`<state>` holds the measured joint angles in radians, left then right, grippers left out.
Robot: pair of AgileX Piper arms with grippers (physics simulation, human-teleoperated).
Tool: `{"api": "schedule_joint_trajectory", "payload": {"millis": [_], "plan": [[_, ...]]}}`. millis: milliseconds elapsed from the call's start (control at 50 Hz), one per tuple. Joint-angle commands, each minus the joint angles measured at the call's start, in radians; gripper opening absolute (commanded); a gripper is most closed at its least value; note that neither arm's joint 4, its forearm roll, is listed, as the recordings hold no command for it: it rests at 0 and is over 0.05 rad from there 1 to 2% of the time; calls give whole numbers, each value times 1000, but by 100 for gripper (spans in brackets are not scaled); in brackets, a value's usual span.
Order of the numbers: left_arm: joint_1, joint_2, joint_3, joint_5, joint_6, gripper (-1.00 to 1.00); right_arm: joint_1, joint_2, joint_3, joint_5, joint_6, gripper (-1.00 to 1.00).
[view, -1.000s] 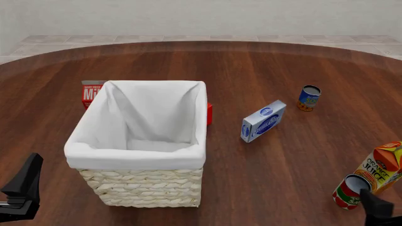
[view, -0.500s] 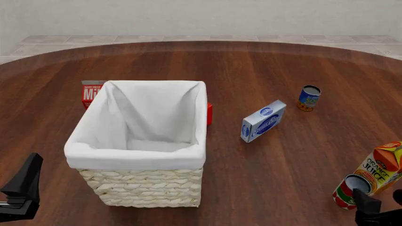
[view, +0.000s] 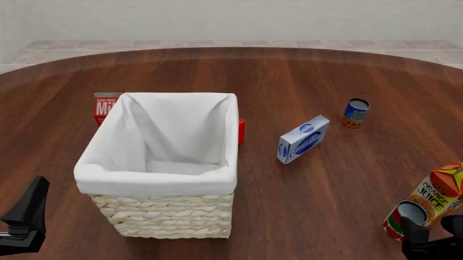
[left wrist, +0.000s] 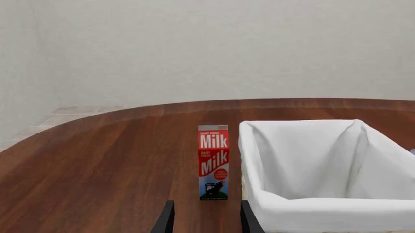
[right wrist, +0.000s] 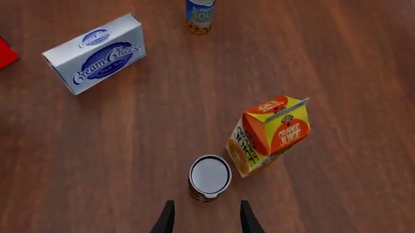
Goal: Pick up the alphabet soup and the tomato sauce, and put them in the basket.
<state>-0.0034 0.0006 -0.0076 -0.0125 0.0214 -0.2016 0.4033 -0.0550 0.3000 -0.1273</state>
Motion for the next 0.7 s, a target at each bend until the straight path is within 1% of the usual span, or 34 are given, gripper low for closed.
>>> {"api": "schedule_joint_trajectory", "payload": {"millis": [20,60,200,240,400,700], "plan": [[-2,0,1,1,3,100,-10,86,19,-92,-5,100],[-2,0,1,1,3,100,-9,95,21,-101,-3,100],[-2,0,2,1,5,100,-17,169,34,-180,-14,100],[-2,0,2,1,5,100,-20,204,41,-219,-20,100],[-2,0,2,2,6,100,-25,273,52,-292,-24,100],[0,0,1,2,6,100,-13,357,55,-364,-17,100]]}}
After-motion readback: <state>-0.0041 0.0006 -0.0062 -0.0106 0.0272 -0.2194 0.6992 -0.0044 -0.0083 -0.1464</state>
